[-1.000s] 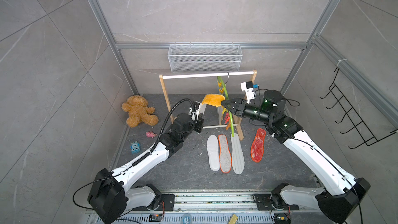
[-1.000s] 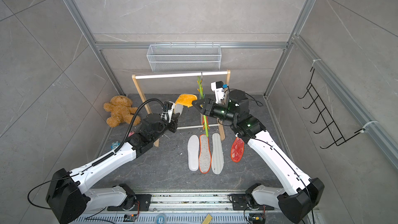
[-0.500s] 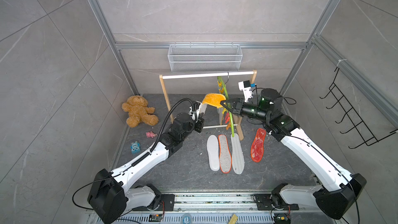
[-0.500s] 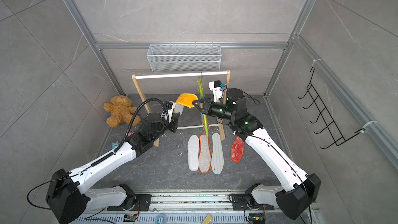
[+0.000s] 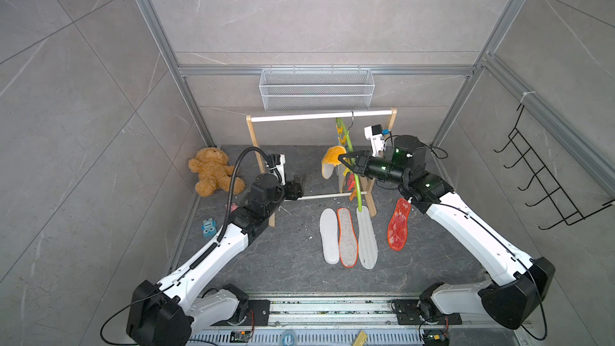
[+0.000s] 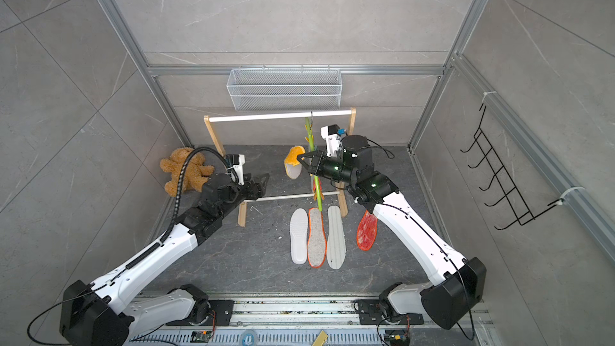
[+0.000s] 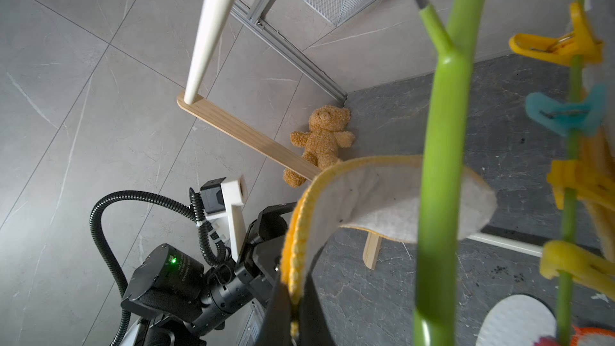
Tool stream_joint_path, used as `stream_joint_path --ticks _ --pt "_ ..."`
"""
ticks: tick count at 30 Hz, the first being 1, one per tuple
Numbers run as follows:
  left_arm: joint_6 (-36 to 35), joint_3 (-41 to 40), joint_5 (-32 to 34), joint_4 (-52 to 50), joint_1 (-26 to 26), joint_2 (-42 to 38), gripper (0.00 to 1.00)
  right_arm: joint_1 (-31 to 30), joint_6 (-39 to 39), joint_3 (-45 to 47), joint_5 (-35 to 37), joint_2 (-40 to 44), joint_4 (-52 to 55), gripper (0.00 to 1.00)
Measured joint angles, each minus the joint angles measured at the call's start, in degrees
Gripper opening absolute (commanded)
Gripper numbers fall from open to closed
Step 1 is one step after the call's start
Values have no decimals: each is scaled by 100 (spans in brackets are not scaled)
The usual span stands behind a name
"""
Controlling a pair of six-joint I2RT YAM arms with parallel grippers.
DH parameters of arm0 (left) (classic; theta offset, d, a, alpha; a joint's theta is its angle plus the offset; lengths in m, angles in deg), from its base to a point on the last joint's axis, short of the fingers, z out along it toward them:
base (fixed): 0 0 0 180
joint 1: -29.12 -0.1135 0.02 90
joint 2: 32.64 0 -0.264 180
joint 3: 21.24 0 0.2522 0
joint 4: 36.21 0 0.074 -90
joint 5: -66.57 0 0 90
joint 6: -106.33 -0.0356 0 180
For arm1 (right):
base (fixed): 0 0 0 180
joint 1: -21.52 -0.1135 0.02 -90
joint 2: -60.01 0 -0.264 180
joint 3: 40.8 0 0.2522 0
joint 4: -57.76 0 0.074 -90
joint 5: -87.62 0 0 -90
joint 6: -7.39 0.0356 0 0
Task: Take the shoe insoles off the hanger
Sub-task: Place the insole at the center of the board.
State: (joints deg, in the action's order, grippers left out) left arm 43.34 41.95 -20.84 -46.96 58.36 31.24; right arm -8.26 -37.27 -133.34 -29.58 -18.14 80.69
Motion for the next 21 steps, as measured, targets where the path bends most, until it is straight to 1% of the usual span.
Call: stream_joint_path --ticks 4,9,12,15,17,21 --pt "1123 -177 -667 7 -369 -219 78 0 -26 -22 20 -66 11 0" --pt "2575 -157 -1499 319 -422 -186 79 -7 -63 -94 46 -166 7 0" --pt "3467 -59 -1919 658 -426 52 79 -63 -96 -96 120 -214 4 0" --pt "4387 -52 -2216 1279 -426 385 78 -162 -146 -96 203 -256 0 0" --pt "4933 -59 -2291 1676 -426 590 78 -238 -153 -96 262 -282 -26 0" --pt "5799 -59 -2378 2330 -426 809 78 -407 -195 -96 407 -321 -122 0"
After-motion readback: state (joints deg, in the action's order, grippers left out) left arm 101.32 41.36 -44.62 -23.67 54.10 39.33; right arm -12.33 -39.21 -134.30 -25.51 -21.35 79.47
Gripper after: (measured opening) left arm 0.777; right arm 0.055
